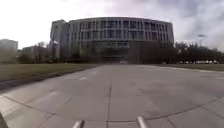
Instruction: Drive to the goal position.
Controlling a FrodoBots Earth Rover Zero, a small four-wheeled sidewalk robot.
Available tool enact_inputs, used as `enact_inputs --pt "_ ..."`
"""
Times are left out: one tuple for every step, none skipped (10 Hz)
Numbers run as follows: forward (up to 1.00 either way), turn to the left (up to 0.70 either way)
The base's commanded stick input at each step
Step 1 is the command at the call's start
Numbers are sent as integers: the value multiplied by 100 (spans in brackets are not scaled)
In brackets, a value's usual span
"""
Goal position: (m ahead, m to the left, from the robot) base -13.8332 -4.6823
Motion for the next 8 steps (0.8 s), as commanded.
enact_inputs --pt "0 -45" --pt "0 -45" --pt "0 -45" --pt "0 -45" --pt "0 -45" --pt "0 -45" --pt "0 -45" --pt "0 -45"
